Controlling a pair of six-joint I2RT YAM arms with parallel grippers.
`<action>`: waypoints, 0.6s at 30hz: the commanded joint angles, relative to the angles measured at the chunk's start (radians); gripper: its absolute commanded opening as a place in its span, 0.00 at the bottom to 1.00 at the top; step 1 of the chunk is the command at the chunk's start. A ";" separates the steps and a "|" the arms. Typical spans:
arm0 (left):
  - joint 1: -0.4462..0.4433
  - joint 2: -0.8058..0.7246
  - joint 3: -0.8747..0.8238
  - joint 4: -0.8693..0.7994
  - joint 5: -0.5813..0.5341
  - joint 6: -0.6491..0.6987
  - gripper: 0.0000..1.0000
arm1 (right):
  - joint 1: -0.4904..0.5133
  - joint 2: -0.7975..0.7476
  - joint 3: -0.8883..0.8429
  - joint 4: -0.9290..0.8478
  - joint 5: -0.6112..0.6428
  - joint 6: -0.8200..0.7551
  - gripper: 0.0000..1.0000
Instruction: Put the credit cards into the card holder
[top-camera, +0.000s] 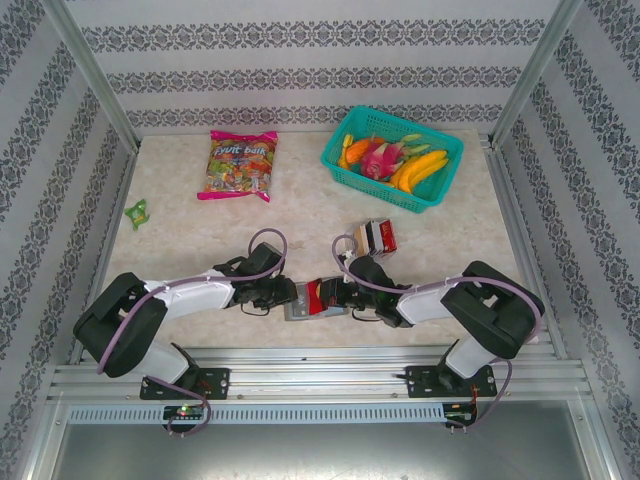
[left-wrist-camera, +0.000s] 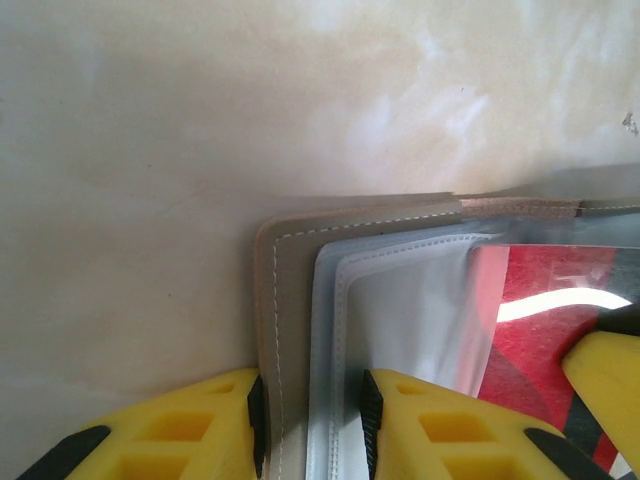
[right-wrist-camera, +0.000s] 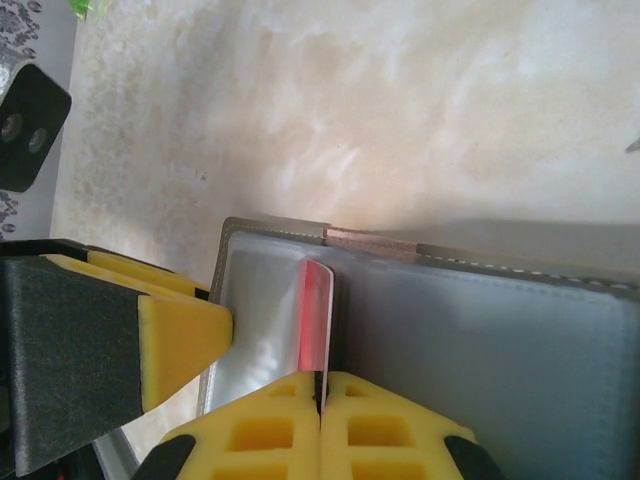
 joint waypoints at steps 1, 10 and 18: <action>-0.028 0.022 -0.024 0.071 0.091 -0.024 0.34 | 0.033 0.047 -0.015 0.081 0.061 0.024 0.00; -0.028 0.010 -0.033 0.055 0.080 -0.020 0.34 | 0.027 -0.039 -0.038 0.005 0.112 -0.011 0.00; -0.028 0.007 -0.030 0.053 0.076 -0.020 0.33 | 0.018 -0.049 -0.056 0.009 0.120 -0.016 0.00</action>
